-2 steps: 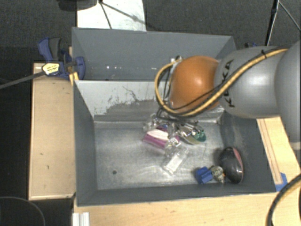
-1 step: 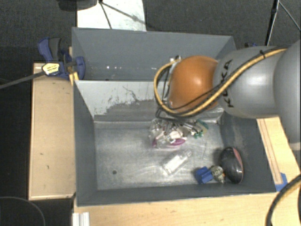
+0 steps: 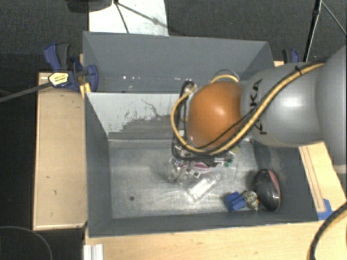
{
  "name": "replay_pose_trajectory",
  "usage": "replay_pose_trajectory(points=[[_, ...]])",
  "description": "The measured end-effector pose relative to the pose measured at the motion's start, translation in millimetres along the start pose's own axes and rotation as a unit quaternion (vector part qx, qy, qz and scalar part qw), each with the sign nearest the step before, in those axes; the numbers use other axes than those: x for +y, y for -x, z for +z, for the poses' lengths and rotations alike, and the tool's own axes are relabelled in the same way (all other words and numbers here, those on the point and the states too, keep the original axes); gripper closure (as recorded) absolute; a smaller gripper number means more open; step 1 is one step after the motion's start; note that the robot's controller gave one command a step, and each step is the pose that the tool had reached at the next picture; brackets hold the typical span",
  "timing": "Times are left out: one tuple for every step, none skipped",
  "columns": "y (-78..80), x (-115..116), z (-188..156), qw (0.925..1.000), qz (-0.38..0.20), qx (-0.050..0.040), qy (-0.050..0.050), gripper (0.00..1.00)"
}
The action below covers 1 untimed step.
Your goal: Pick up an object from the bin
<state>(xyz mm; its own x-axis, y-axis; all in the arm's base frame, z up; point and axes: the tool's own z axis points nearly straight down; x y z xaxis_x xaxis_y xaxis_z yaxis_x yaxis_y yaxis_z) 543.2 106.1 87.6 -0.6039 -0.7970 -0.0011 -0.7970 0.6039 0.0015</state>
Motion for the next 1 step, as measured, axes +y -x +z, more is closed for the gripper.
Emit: replay_pose_trajectory(points=[[0.0,-0.9,-0.6,1.0,0.003,-0.0002,0.0,0.0]])
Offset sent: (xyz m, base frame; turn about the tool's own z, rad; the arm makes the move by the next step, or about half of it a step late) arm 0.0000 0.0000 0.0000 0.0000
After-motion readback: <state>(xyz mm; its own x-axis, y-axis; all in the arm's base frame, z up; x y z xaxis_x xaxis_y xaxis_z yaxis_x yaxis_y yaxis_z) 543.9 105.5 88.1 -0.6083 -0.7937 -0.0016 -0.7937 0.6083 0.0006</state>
